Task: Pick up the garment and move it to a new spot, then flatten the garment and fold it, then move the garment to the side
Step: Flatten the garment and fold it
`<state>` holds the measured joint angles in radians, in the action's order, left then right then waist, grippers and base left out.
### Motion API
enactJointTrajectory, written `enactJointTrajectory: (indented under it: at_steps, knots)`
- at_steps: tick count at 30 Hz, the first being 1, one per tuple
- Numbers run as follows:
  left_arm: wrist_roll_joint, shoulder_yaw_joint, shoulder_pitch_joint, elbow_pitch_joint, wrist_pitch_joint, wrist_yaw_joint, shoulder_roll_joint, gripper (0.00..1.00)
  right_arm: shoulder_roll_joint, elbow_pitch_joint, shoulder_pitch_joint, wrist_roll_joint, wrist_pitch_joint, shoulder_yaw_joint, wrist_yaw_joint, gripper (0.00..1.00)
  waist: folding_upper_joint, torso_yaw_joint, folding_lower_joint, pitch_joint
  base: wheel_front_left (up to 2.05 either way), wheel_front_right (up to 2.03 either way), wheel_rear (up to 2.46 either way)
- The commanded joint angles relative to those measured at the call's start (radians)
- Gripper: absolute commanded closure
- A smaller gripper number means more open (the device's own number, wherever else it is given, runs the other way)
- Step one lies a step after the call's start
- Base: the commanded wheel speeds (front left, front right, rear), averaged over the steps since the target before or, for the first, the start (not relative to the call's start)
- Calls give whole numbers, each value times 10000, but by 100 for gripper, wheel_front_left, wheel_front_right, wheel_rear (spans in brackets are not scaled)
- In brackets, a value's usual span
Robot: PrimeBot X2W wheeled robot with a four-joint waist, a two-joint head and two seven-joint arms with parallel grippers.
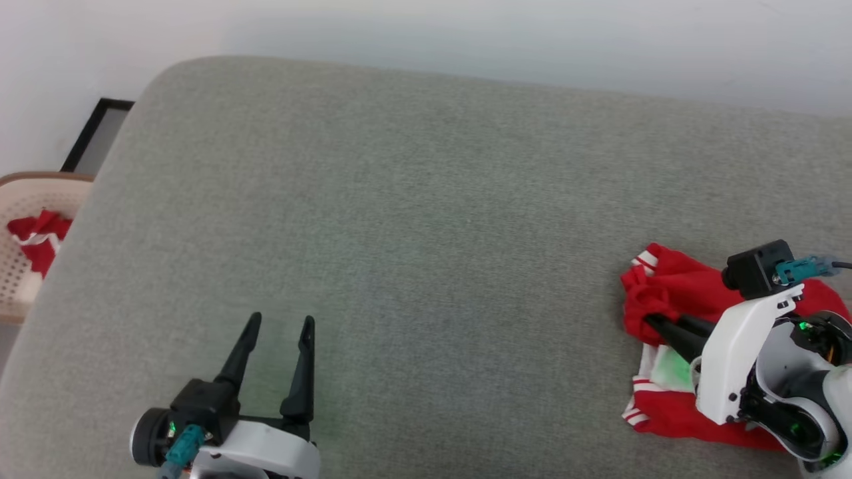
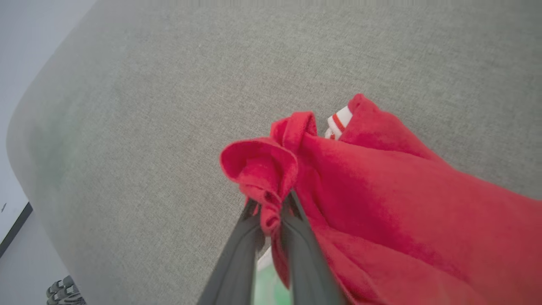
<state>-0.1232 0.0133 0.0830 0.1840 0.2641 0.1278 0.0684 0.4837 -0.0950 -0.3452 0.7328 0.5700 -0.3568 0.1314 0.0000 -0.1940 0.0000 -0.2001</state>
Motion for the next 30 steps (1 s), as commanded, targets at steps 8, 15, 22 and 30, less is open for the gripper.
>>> enactJointTrajectory:
  at_steps: [8, 15, 22, 30]
  knots:
    - [-232, -101, 27, 382, -6, 34, 137, 0, -376, -191, -296, 421, -675, 496, -16, 0, 0, 822, 0, 488, 0, 0, 0]
    - [-436, 27, 20, 680, -7, 34, 139, 0, 115, -751, -1, 1020, -2249, 302, -16, 0, 0, 1470, 0, 996, 0, 0, 0]
    - [-649, -216, -437, 894, -6, 34, 194, 0, 236, -2150, -18, 980, -5040, 220, -16, 0, 0, 2191, 0, 1535, 0, 0, 0]
    - [-603, -577, -952, 893, -6, 35, 176, 0, -287, -3149, 28, 604, -7278, -368, -15, 0, 0, 2737, 0, 1949, 0, 0, 0]
